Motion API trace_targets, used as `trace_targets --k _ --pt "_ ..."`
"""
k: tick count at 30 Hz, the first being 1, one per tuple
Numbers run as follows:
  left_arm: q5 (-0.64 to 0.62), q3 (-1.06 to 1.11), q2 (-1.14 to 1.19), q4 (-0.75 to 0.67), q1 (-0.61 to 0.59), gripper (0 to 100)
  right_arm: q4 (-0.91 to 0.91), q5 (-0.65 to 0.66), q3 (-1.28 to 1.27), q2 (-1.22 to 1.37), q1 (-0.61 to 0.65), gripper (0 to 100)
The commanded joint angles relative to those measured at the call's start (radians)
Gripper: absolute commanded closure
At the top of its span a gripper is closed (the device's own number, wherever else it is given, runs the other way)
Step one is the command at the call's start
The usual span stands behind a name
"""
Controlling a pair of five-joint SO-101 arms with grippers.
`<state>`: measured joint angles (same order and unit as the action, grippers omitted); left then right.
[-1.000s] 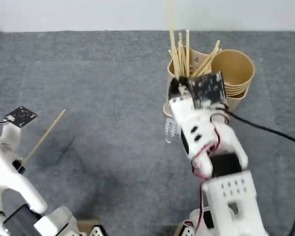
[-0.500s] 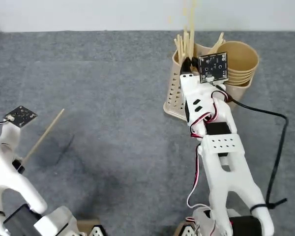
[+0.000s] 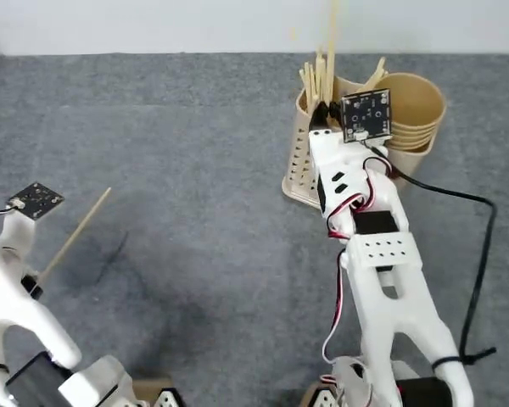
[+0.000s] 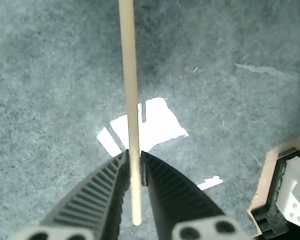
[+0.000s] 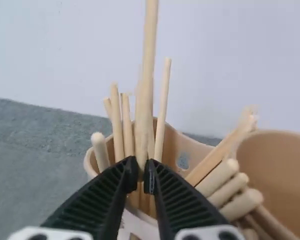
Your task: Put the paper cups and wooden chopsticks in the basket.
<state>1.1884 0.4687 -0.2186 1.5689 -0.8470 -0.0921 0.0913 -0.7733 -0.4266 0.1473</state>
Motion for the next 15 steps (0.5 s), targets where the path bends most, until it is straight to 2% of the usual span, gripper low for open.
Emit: trace_targets --k 1,15 --pt "-0.005 -0.005 -0.006 -0.014 0.000 99 -0.108 -0.006 0.025 -0.053 0.015 84.6" --pt "-0.005 -0.005 -0.011 -0.014 -0.002 99 -0.300 -0.006 0.025 -0.265 0.044 84.4"
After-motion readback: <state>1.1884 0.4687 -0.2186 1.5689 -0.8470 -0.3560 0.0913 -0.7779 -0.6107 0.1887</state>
